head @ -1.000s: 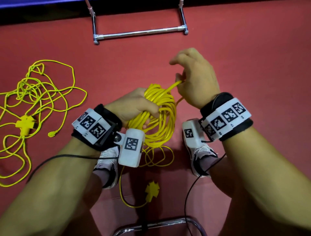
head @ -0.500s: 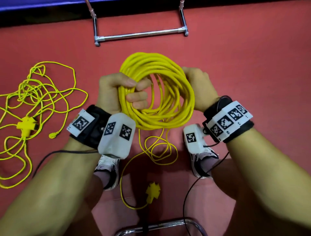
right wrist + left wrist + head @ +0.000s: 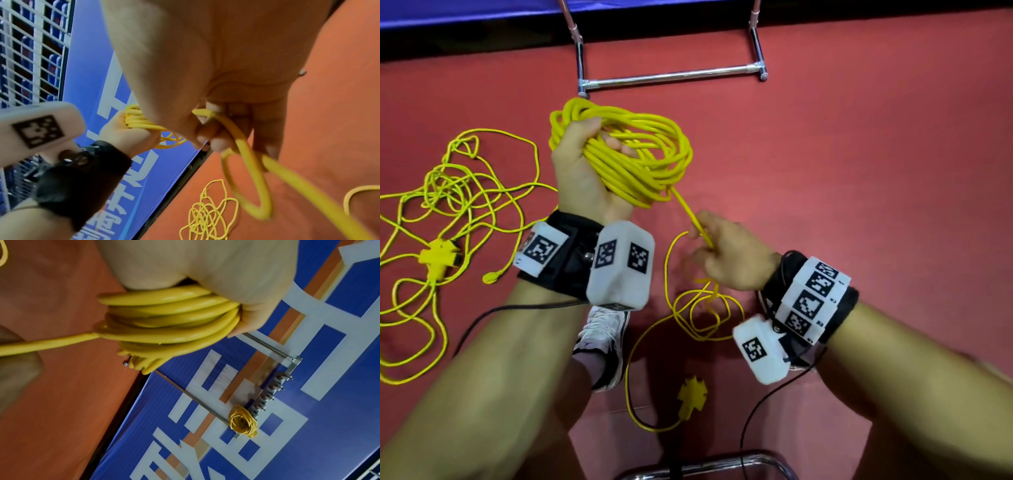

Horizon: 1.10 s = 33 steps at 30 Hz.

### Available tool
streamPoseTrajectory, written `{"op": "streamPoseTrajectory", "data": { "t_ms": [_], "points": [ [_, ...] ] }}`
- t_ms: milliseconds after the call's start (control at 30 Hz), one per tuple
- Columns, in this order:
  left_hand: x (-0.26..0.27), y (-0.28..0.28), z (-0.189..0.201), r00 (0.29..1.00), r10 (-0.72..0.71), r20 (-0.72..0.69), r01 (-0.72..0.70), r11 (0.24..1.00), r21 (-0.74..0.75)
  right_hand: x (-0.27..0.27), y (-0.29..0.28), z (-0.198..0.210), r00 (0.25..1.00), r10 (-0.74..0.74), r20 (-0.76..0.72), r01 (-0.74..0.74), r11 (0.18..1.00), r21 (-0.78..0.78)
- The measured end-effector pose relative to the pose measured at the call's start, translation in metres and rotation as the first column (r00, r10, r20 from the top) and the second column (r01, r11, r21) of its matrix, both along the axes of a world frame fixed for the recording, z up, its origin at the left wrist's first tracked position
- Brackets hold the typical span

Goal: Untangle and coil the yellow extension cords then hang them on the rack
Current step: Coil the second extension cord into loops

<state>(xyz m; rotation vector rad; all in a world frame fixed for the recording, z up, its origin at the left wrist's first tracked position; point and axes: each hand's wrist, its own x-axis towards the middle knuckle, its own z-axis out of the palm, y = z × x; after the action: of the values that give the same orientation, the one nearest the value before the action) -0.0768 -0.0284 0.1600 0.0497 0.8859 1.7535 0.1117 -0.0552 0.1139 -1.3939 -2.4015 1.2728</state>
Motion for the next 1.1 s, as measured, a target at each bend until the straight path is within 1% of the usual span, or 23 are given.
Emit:
{"op": "streamPoseTrajectory", "data": {
  "t_ms": [33, 100, 200, 267, 333, 367, 433, 500, 533, 600, 667, 700, 733, 767, 800, 833, 867, 900, 933, 967, 1000, 1033, 1100],
  "points": [
    [0.003, -0.002, 0.006, 1.0, 0.012, 0.014, -0.013, 1.0, 0.025, -0.003, -0.002, 0.003, 0.998, -0.026, -0.048, 0.025, 0.999, -0.027],
    [-0.004, -0.001, 0.009, 0.997, 0.073, -0.011, -0.073, 0.997, 0.005, -0.006, -0.004, 0.005, 0.984, -0.106, -0.143, 0.092, 0.99, -0.106],
    [-0.016, 0.005, 0.005, 0.97, 0.201, -0.137, -0.211, 0.975, -0.063, -0.008, -0.003, 0.004, 0.952, -0.17, -0.254, 0.122, 0.974, -0.193],
    [-0.015, 0.004, 0.003, 0.936, 0.274, -0.22, -0.296, 0.952, -0.072, -0.007, -0.002, 0.002, 0.948, -0.185, -0.258, 0.119, 0.96, -0.252],
    [-0.016, 0.006, 0.003, 0.911, 0.326, -0.253, -0.355, 0.932, -0.078, -0.004, -0.004, 0.003, 0.957, -0.176, -0.232, 0.099, 0.946, -0.309],
    [-0.015, 0.007, 0.003, 0.897, 0.346, -0.275, -0.377, 0.924, -0.069, -0.004, -0.006, 0.006, 0.956, -0.157, -0.247, 0.065, 0.938, -0.342],
    [-0.013, 0.007, 0.004, 0.865, 0.382, -0.326, -0.416, 0.909, -0.037, -0.003, -0.01, 0.011, 0.94, -0.155, -0.306, -0.01, 0.879, -0.476],
    [-0.009, 0.007, 0.004, 0.816, 0.42, -0.396, -0.447, 0.894, 0.026, -0.002, -0.012, 0.016, 0.912, -0.185, -0.367, -0.086, 0.788, -0.61],
    [-0.01, 0.008, 0.002, 0.779, 0.439, -0.448, -0.464, 0.884, 0.06, -0.001, -0.013, 0.017, 0.898, -0.198, -0.394, -0.113, 0.76, -0.64],
    [-0.014, 0.007, -0.003, 0.686, 0.447, -0.574, -0.492, 0.866, 0.086, 0.0, -0.011, 0.019, 0.871, -0.209, -0.445, -0.138, 0.764, -0.63],
    [-0.019, 0.004, -0.007, 0.582, 0.369, -0.725, -0.476, 0.877, 0.064, 0.0, -0.009, 0.024, 0.827, -0.287, -0.483, -0.108, 0.763, -0.637],
    [-0.021, 0.003, -0.011, 0.514, 0.304, -0.802, -0.457, 0.888, 0.044, 0.0, -0.008, 0.027, 0.81, -0.322, -0.489, -0.078, 0.768, -0.636],
    [-0.021, 0.002, -0.014, 0.453, 0.231, -0.861, -0.431, 0.902, 0.016, 0.001, -0.006, 0.029, 0.816, -0.3, -0.495, -0.054, 0.812, -0.581],
    [-0.02, 0.0, -0.016, 0.399, 0.161, -0.903, -0.389, 0.921, -0.008, 0.002, -0.004, 0.031, 0.848, -0.227, -0.479, -0.035, 0.878, -0.478],
    [-0.02, 0.0, -0.018, 0.351, 0.095, -0.931, -0.334, 0.942, -0.03, 0.005, -0.001, 0.033, 0.886, -0.132, -0.445, -0.032, 0.939, -0.343],
    [-0.02, -0.001, -0.019, 0.301, 0.024, -0.953, -0.263, 0.963, -0.058, 0.007, 0.002, 0.036, 0.911, -0.037, -0.41, -0.044, 0.982, -0.185],
    [-0.019, -0.002, -0.019, 0.236, -0.08, -0.968, -0.19, 0.974, -0.126, 0.01, 0.006, 0.04, 0.923, 0.02, -0.384, -0.044, 0.998, -0.053],
    [-0.018, -0.003, -0.019, 0.156, -0.195, -0.968, -0.119, 0.969, -0.214, 0.013, 0.01, 0.045, 0.924, 0.022, -0.382, -0.016, 1.0, 0.019],
    [-0.016, -0.004, -0.02, 0.09, -0.304, -0.948, -0.047, 0.95, -0.309, 0.017, 0.015, 0.049, 0.913, -0.008, -0.409, 0.03, 0.998, 0.047],
    [-0.013, -0.005, -0.02, 0.052, -0.389, -0.92, 0.036, 0.921, -0.388, 0.02, 0.021, 0.052, 0.896, -0.037, -0.442, 0.08, 0.994, 0.08],
    [-0.008, -0.007, -0.019, 0.053, -0.46, -0.886, 0.108, 0.885, -0.453, 0.022, 0.025, 0.054, 0.875, -0.068, -0.478, 0.14, 0.983, 0.117],
    [-0.001, -0.009, -0.017, 0.082, -0.518, -0.852, 0.175, 0.849, -0.499, 0.024, 0.029, 0.054, 0.857, -0.101, -0.505, 0.205, 0.966, 0.155],
    [0.013, -0.014, -0.014, 0.173, -0.627, -0.76, 0.345, 0.761, -0.55, 0.028, 0.035, 0.054, 0.822, -0.153, -0.549, 0.316, 0.924, 0.216]
  ]
}}
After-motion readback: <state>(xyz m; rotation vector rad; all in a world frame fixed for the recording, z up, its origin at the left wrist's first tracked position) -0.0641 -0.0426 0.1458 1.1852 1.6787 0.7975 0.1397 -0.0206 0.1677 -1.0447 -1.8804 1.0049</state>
